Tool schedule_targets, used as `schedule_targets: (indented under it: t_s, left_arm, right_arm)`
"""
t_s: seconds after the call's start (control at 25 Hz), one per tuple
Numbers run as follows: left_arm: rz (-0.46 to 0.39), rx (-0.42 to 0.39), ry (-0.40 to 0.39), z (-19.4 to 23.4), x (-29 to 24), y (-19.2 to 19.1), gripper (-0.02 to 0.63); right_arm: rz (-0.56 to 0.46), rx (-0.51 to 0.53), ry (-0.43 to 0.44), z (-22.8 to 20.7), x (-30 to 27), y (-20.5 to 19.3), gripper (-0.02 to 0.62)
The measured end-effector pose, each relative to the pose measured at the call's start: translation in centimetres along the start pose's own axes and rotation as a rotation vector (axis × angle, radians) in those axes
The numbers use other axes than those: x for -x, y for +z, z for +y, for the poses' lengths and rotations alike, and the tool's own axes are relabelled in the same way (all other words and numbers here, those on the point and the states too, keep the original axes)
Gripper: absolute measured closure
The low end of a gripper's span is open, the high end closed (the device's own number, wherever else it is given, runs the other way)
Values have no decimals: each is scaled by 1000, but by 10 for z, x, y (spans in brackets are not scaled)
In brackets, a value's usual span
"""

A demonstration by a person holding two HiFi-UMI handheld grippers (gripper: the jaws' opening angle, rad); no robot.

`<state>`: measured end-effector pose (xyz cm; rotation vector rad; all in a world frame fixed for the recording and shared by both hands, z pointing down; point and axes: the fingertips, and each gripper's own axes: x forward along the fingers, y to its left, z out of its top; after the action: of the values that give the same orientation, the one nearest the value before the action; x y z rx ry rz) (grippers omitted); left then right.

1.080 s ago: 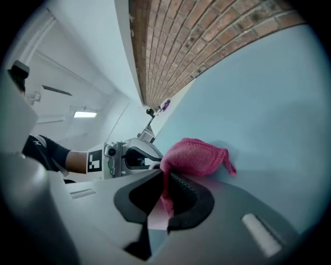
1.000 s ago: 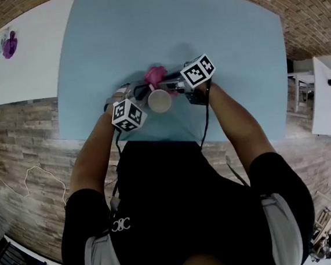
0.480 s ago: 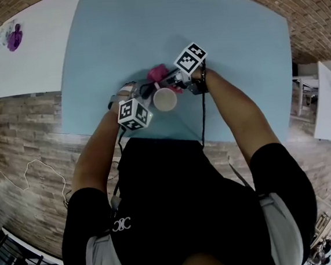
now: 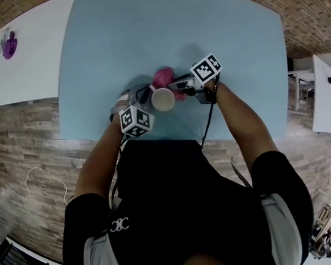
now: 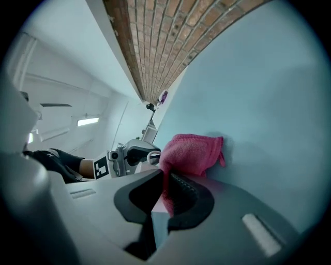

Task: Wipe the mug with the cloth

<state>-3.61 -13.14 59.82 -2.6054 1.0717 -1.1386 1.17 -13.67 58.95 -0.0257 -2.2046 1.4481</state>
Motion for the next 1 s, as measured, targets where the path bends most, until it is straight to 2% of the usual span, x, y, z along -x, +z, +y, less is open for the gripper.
schedule_targets:
  t_s: [0.16, 0.32, 0.4, 0.6, 0.68, 0.8, 1.0]
  left_arm:
    - [21, 14, 44, -1, 2, 0, 565]
    - [36, 76, 96, 2, 1, -4, 566]
    - [48, 139, 125, 3, 0, -5, 568]
    - [74, 358, 205, 1, 4, -13, 574]
    - [83, 415, 241, 0, 5, -14, 575]
    - [87, 446, 271, -1, 4, -12, 578]
    - [90, 434, 271, -1, 5, -12, 576]
  right_arm:
    - [-105, 38, -38, 8, 16, -16, 555]
    - [-192, 32, -84, 3, 25, -36, 555]
    - [-233, 18, -98, 3, 27, -45, 555]
    - [-317, 40, -146, 19, 26, -58, 555]
    - [-350, 37, -153, 26, 25, -65, 555]
    - [-370, 32, -160, 37, 17, -77, 555]
    - [-430, 37, -201, 44, 2, -81, 555]
